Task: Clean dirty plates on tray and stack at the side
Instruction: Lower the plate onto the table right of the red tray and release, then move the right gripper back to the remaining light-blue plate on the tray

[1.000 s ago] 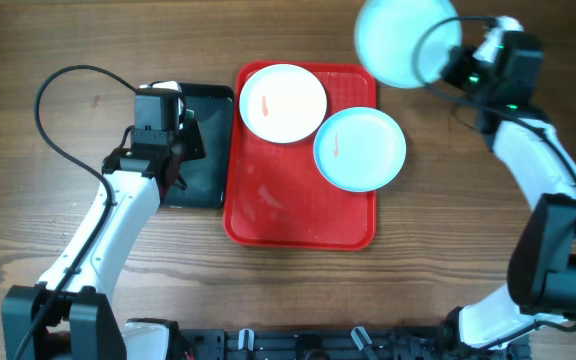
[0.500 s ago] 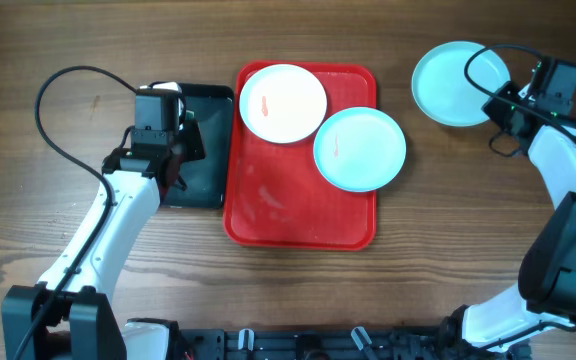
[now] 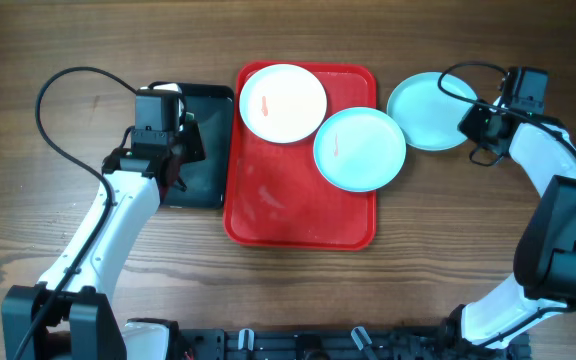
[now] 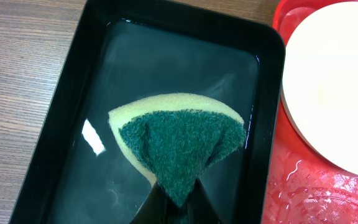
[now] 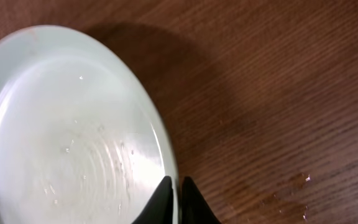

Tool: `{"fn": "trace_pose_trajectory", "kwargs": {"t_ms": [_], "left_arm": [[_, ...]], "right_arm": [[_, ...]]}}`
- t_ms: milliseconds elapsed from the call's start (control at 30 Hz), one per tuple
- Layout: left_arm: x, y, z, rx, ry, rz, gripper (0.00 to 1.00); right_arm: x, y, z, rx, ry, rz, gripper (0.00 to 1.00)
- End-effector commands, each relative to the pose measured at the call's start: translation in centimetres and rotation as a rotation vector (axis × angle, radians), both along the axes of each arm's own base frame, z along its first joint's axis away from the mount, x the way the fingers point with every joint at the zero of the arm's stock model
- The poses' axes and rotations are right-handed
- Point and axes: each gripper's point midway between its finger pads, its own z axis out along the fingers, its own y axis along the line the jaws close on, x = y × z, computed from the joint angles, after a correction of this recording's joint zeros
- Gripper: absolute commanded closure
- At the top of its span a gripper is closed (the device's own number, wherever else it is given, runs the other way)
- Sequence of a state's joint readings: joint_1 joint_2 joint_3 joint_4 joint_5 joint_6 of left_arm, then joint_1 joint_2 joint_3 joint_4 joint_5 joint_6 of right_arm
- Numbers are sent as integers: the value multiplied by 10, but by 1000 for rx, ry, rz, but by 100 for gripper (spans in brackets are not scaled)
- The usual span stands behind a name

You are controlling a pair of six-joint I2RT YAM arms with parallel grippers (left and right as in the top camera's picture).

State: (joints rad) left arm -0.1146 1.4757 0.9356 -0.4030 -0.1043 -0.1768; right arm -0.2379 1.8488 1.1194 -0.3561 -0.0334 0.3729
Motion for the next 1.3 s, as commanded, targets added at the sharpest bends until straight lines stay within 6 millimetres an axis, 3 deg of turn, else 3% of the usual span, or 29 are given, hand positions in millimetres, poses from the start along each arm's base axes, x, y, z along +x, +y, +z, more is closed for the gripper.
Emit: {"fn": "trace_pose_trajectory", "kwargs": {"t_ms": [0,133,267,433,533,733,1033,1100,1200,1267], "left_arm": [[0,1,-3,2,6,-1,96],[0,1,-3,2,6,-1,96],[0,1,-3,3,6,-1,96],[0,1,-3,2,5,-1,96],[0,1,-3,2,5,-1,96],[0,1,-3,3,7,-1,96],[-2,2,-4,3,14,-1,96],[-2,2,-4,3,15,-1,96],[-2,2,-4,3,13,-1,96],[-2,2,-4,3,14,-1,96]], "right_arm": [[-6,6,-11,12,41,41,88],[-7,7,-11,3,48,65,65],[2,14,0,21,23,140,52],[19,41,43,139,-6,272,48],[22,70,63,170,-9,403,48],[-10,117,46,120,155,545,47],[-41,136,0,5,270,601,55],[-44,136,-9,9,270,592,65],[-45,138,-9,20,268,596,92],[-45,144,-9,54,260,607,96]]}}
